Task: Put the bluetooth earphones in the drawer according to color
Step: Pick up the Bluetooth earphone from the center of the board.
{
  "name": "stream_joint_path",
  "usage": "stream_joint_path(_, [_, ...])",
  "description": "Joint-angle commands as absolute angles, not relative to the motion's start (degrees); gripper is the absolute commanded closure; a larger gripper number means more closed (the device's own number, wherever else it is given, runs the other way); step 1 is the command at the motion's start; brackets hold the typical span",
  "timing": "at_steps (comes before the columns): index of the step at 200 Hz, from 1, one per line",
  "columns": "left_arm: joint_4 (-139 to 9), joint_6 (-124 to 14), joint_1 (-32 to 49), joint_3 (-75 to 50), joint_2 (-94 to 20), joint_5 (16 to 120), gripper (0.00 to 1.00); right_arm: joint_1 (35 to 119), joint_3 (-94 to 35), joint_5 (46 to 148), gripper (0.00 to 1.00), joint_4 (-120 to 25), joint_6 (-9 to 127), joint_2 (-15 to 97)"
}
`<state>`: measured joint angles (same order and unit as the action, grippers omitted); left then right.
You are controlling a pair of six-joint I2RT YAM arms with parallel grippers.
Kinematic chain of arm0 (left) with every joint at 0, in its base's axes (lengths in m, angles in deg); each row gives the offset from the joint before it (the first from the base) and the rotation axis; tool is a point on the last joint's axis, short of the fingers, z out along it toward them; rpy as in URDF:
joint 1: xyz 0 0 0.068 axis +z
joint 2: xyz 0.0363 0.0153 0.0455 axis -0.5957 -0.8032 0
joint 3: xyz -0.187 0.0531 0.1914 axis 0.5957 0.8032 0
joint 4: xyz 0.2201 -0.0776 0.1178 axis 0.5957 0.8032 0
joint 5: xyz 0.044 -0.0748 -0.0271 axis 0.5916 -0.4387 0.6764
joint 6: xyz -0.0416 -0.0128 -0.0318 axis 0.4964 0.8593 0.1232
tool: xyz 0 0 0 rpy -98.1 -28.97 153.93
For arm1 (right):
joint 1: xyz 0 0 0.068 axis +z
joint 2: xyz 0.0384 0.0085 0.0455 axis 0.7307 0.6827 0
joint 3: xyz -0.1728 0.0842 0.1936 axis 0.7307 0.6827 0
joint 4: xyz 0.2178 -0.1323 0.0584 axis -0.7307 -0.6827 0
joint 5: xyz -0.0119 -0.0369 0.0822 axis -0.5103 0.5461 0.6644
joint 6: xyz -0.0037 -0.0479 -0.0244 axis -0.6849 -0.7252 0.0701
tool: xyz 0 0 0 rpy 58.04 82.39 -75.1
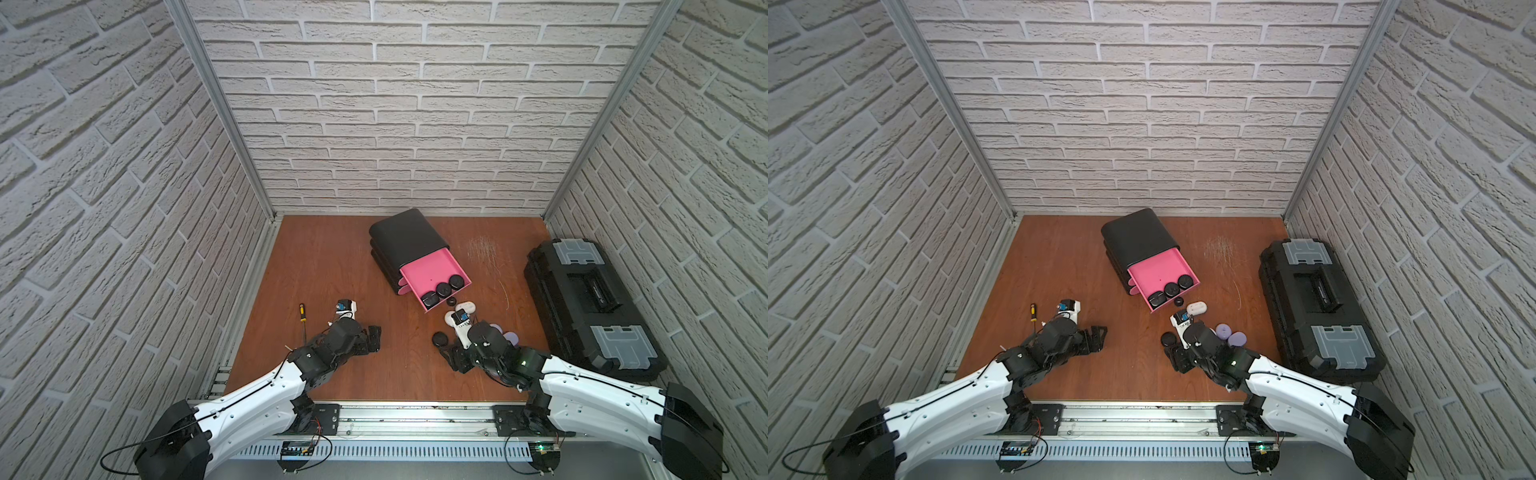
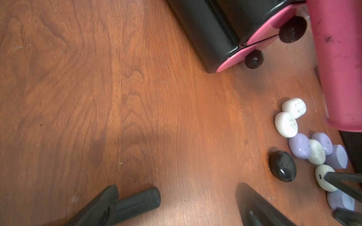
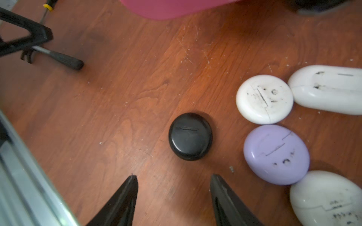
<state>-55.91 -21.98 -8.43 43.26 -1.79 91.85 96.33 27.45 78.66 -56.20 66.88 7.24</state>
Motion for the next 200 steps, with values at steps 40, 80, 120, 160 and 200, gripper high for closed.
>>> stream_joint_path(40, [-55.8, -21.6, -7.8, 44.4, 0.7, 92.6, 0.02, 100.1, 29.3, 69.4, 0.33, -42.8, 66.6, 14.4])
stream_joint_path(80, [-55.6, -21.6, -7.6, 44.5, 0.8, 92.5, 0.02, 102.1, 27.5, 66.0, 0.31, -40.1, 67.4, 23.5])
stream_joint_path(120, [-55.1, -21.8, -7.4, 44.7, 1.6, 92.4, 0.02, 103.0, 25.2, 63.6, 0.33, -39.4, 69.4, 30.4])
stream_joint_path(160, [-54.2, -21.8, -7.1, 44.9, 2.9, 92.5, 0.02, 103.1, 22.1, 64.7, 0.48, -41.2, 70.7, 36.1])
stream_joint_path(200, [-53.1, -21.9, -6.9, 45.2, 4.4, 92.5, 0.02, 103.9, 20.4, 65.9, 0.69, -44.1, 69.8, 34.9])
